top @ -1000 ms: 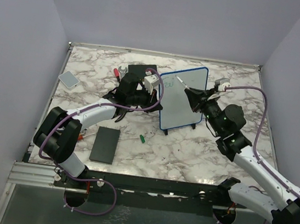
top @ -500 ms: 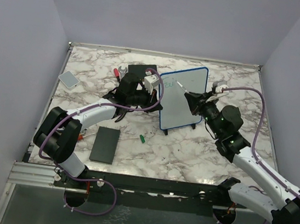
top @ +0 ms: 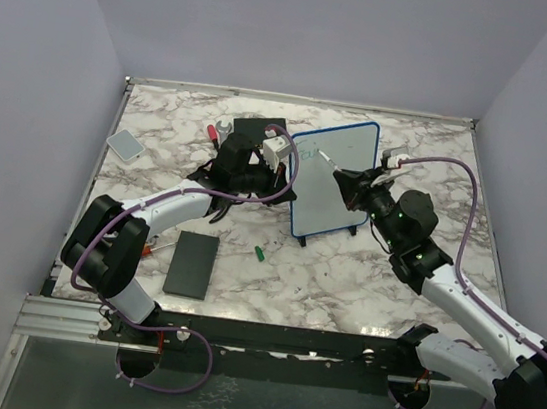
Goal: Write a sentence on the whiteboard
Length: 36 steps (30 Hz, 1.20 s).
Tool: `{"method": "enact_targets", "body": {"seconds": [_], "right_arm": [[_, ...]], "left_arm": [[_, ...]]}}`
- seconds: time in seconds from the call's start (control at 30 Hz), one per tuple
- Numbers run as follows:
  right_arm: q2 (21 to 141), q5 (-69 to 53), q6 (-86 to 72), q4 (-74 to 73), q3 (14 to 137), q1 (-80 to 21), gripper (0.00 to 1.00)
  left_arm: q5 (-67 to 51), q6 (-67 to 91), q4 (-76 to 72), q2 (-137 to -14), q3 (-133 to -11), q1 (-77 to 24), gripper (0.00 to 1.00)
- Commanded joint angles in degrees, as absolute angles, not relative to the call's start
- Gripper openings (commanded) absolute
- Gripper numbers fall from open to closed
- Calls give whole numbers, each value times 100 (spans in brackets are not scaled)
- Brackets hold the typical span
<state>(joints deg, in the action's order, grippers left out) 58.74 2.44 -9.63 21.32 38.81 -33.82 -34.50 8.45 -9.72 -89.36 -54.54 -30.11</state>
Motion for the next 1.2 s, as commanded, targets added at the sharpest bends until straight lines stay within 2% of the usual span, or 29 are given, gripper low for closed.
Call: {"method": "enact_targets", "body": {"seconds": [0.0,0.33,0.77,1.17], "right_arm": [[5954,574,-997,2132,3927,-3383,1],[5737,1167,-924,1982,3853,-3384,0],[5485,323,-710,2238,3820,-3384,0],[5893,283,-536,2435,4062,-3384,0]], "left_arm": [[-3292,633,-527,-9041,-5418,-3041,0],[-3299,631,-525,-9052,-5423,-3041,0],[-3313,629,-524,-9065,-5432,-3041,0],[-3313,622,-524,-9070,-5432,-3041,0]]}}
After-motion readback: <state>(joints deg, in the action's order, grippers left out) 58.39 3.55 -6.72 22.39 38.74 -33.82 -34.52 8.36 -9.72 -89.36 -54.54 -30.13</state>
